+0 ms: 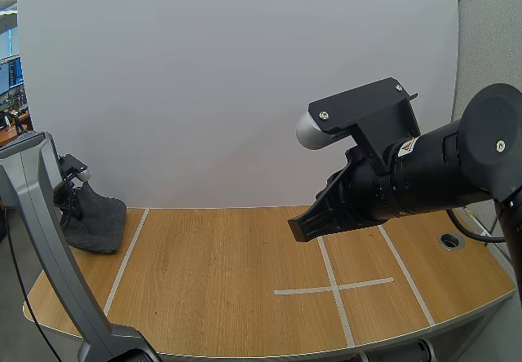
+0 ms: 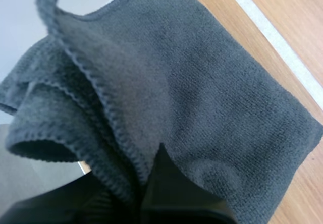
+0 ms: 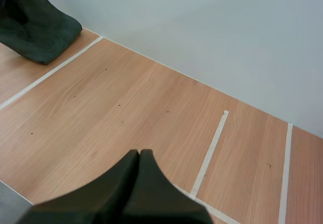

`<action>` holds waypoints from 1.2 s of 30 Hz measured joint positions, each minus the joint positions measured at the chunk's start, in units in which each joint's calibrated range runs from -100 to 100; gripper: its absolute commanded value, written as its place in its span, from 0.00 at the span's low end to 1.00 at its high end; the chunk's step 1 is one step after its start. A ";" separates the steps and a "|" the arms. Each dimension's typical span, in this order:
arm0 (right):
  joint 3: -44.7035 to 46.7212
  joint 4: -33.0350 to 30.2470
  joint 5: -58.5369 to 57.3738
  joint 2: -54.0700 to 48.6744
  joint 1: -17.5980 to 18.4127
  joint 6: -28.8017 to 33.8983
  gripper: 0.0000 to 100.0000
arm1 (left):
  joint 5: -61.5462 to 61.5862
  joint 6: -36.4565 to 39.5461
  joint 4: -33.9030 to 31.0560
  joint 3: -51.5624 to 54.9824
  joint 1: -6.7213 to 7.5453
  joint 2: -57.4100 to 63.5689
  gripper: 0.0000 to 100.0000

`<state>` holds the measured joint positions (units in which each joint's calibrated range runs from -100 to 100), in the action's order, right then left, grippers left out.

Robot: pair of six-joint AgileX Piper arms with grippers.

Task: Fold the towel

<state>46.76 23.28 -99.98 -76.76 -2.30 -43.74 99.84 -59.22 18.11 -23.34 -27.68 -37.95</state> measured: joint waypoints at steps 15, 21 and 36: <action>0.00 0.00 0.00 0.00 0.00 0.73 0.00 | -0.17 -1.13 -0.13 -0.11 1.33 -2.99 0.00; 0.00 0.00 0.00 0.00 0.00 0.73 0.00 | -0.17 -1.44 -0.13 -0.11 1.39 -2.99 0.02; 0.00 0.00 0.00 0.00 0.00 0.81 0.00 | -0.17 2.29 -0.02 -4.06 1.39 -0.32 1.00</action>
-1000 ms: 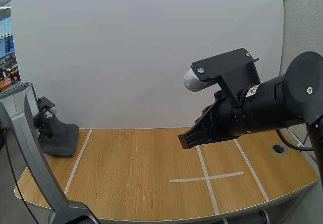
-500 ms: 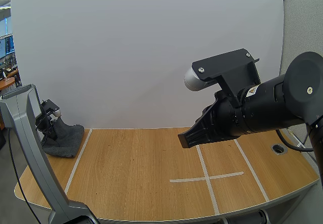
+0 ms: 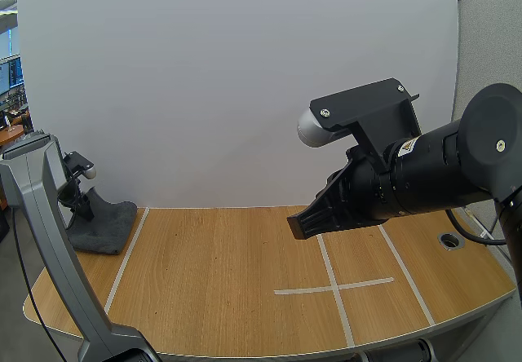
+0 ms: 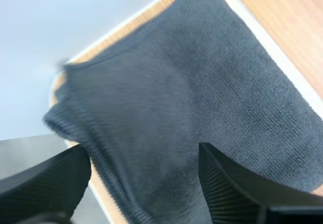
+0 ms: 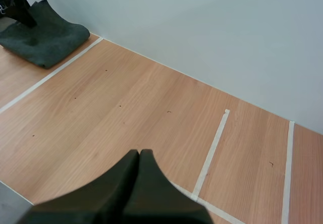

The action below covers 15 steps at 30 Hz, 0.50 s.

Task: Fold the towel

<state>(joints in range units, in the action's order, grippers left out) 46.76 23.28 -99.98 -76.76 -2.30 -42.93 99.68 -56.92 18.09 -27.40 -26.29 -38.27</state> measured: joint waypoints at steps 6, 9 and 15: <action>0.00 0.00 0.00 0.00 0.00 0.00 0.00 | 0.17 0.47 0.00 -0.27 0.00 6.26 1.00; 0.00 0.11 0.00 0.00 0.00 0.00 0.00 | 0.17 0.69 0.38 -0.27 0.00 10.49 1.00; 0.00 0.11 0.00 0.00 0.00 0.00 0.00 | 0.32 1.72 3.97 -0.27 0.00 19.25 1.00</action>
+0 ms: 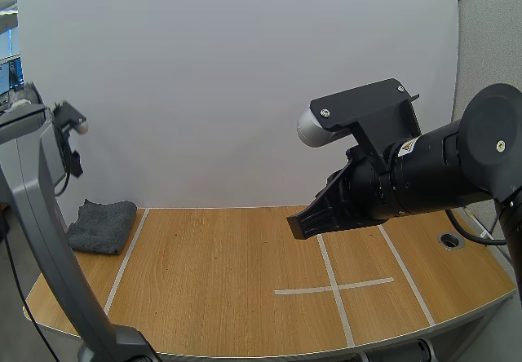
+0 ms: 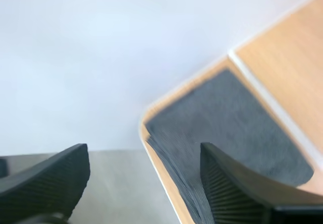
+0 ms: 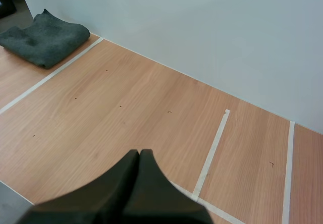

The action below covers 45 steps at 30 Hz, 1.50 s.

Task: Fold the towel

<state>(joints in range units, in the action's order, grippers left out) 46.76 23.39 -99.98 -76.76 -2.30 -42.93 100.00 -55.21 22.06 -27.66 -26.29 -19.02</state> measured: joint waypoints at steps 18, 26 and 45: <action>-0.42 -0.62 7.81 -9.36 0.00 7.50 0.00 | 0.00 11.85 8.80 0.15 0.08 22.65 0.00; 0.46 -12.62 22.86 -21.70 3.23 19.64 0.00 | 0.00 12.41 14.06 7.03 0.08 29.79 0.00; 29.45 -23.93 47.35 -22.85 5.05 27.13 0.00 | 0.00 13.74 19.86 9.65 0.08 46.61 0.00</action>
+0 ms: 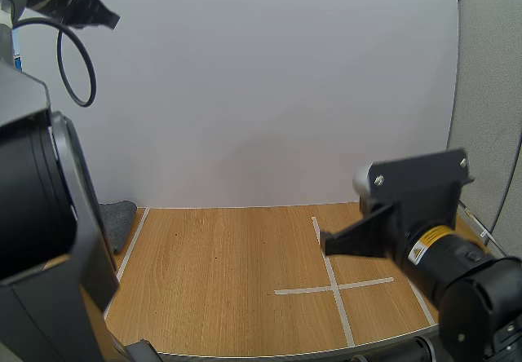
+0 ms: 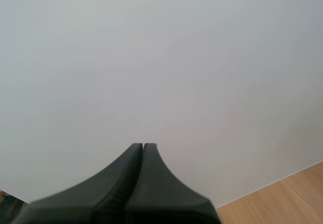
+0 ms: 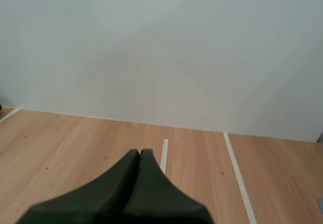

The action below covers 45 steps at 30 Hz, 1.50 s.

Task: Fold the towel

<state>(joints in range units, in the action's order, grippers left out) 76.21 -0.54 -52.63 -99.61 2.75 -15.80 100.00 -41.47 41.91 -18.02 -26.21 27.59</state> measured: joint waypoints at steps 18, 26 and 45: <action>0.38 0.00 0.59 0.00 0.00 0.00 0.00 | -7.25 4.14 2.22 16.74 5.61 11.55 0.00; 0.38 0.00 0.59 0.00 0.00 0.00 0.00 | -26.19 10.50 -10.88 38.04 16.91 22.67 0.00; 0.38 0.00 0.59 0.00 0.00 0.00 0.00 | -32.01 43.91 -38.96 65.25 22.80 65.29 0.00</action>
<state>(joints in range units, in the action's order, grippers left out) 76.59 -0.54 -52.04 -99.61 2.75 -15.80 67.99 2.44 2.95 47.23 -3.41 92.88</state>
